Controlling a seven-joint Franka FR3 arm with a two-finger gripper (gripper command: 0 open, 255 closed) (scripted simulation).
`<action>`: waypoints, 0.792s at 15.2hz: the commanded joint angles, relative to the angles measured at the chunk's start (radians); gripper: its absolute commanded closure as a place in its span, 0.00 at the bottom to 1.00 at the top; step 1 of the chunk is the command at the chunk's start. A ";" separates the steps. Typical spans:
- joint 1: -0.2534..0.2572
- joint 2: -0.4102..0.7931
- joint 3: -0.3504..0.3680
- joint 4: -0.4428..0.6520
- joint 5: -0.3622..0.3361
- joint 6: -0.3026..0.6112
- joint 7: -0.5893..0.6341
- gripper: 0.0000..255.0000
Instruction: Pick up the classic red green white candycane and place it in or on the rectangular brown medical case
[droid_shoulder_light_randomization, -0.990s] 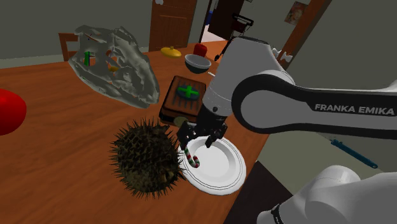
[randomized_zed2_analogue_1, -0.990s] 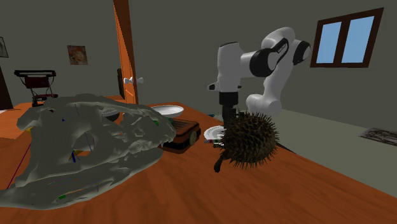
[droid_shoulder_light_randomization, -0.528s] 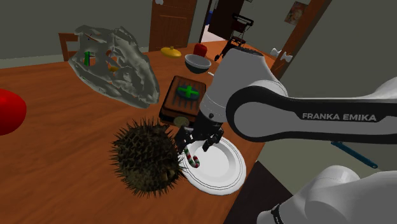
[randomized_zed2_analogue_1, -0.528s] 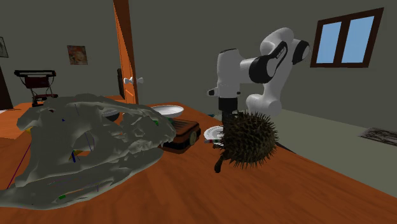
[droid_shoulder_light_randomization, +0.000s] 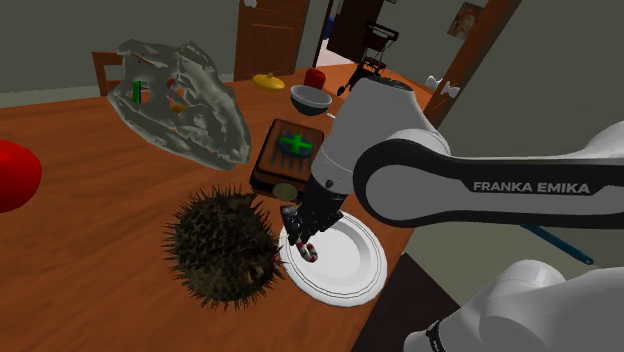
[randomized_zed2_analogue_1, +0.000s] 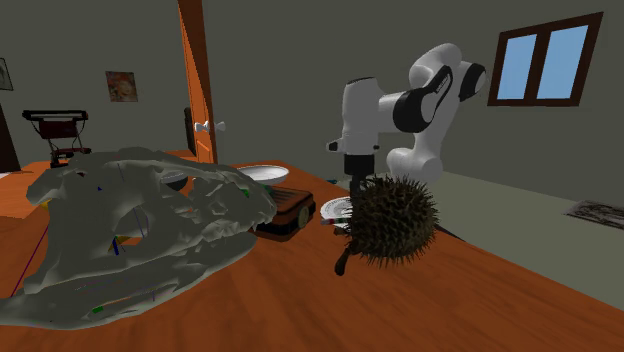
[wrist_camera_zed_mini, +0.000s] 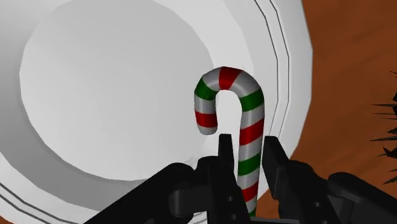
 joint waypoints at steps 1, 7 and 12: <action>0.002 0.008 0.007 -0.002 -0.001 -0.016 0.003 1.00; 0.000 0.001 -0.002 -0.005 -0.001 -0.023 -0.007 1.00; -0.011 0.018 -0.001 0.034 -0.047 -0.033 -0.041 0.00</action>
